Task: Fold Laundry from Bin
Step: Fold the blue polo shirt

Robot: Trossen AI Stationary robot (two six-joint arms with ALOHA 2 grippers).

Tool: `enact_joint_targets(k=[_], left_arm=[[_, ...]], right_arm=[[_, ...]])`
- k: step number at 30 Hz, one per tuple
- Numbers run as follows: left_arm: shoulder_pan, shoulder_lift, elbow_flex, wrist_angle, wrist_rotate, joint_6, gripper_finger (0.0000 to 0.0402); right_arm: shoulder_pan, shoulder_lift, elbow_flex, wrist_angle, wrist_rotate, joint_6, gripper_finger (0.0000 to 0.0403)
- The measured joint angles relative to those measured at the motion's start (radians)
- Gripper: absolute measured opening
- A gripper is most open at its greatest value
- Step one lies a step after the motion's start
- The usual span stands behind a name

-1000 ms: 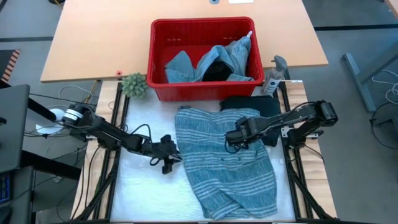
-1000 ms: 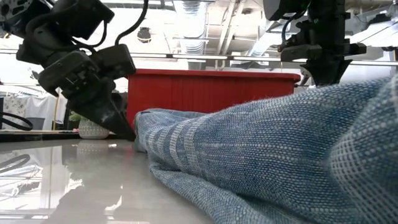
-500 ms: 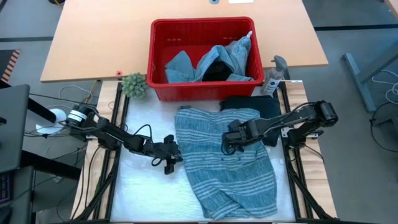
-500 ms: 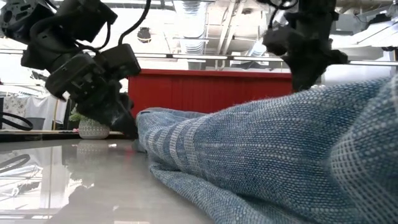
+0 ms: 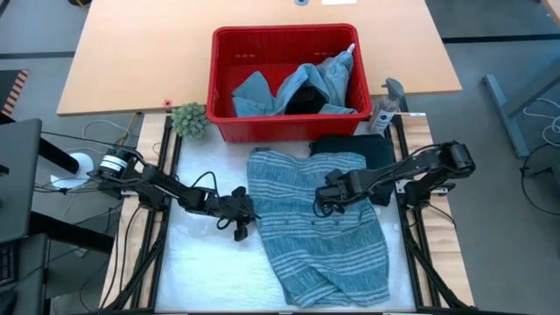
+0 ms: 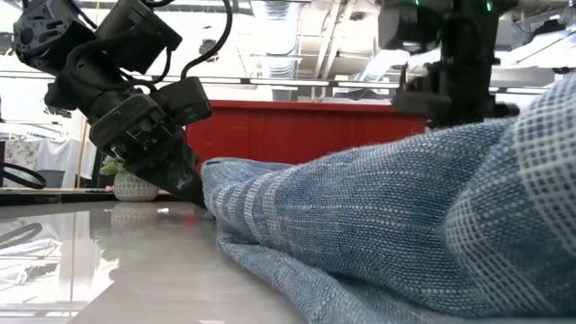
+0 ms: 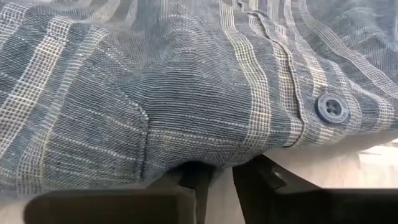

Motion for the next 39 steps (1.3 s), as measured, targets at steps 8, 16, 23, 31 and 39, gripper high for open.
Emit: enact_joint_targets(k=[8, 16, 23, 31, 39], left_arm=[[0.017, -0.002, 0.001, -0.04, 0.002, -0.097, 0.0002], [-0.006, -0.029, 0.003, -0.175, 0.071, -0.192, 0.0], [-0.014, -0.223, 0.028, -0.545, 0.063, -0.258, 0.0], [-0.022, -0.519, 0.123, -1.13, 0.116, -0.376, 0.0], [-0.102, -0.72, 0.278, -1.542, 0.222, -0.645, 0.0]], right_arm=[[-0.014, -0.001, -0.127, 0.073, -0.039, 0.043, 0.0014], [-0.02, -0.001, -0.175, 0.075, -0.057, 0.06, 0.0017], [-0.02, -0.001, -0.18, 0.074, -0.06, 0.059, 0.0018], [-0.02, -0.001, -0.18, 0.073, -0.057, 0.052, 0.0019], [-0.02, -0.001, -0.18, 0.073, -0.056, 0.051, 0.0019]])
